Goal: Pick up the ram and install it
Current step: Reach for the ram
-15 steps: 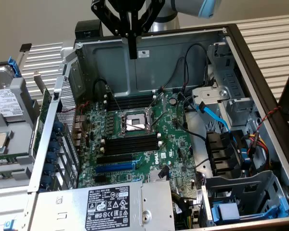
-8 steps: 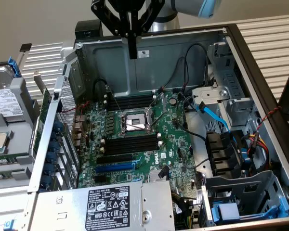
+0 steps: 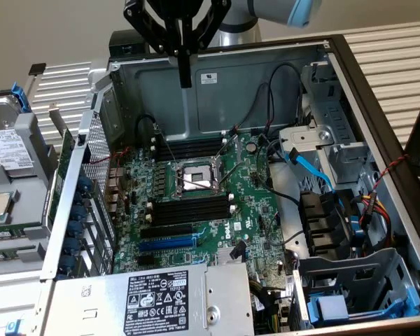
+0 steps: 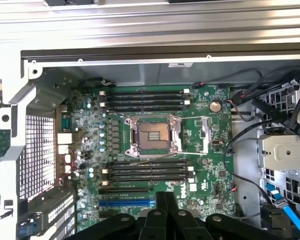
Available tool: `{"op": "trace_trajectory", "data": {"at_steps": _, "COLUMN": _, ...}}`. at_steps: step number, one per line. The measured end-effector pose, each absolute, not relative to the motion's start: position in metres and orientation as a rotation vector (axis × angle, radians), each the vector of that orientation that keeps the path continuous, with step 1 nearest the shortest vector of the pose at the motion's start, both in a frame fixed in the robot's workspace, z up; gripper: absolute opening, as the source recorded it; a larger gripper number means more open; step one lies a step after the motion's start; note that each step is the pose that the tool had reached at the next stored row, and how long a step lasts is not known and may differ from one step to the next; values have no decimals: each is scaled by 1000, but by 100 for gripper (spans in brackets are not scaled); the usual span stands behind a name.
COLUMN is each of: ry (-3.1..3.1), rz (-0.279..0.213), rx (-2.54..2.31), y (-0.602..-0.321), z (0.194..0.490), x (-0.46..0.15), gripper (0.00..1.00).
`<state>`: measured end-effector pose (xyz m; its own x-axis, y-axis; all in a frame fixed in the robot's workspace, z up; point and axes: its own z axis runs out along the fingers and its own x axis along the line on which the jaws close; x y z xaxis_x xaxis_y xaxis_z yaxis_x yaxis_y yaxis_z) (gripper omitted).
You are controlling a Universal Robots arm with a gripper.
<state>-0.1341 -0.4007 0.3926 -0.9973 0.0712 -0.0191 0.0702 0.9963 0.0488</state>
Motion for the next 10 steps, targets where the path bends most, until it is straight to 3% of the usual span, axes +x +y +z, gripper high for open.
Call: {"op": "trace_trajectory", "data": {"at_steps": 10, "ry": 3118, "rz": 75, "rx": 111, "y": -404, "z": 393, "x": -169, "gripper": 11}}
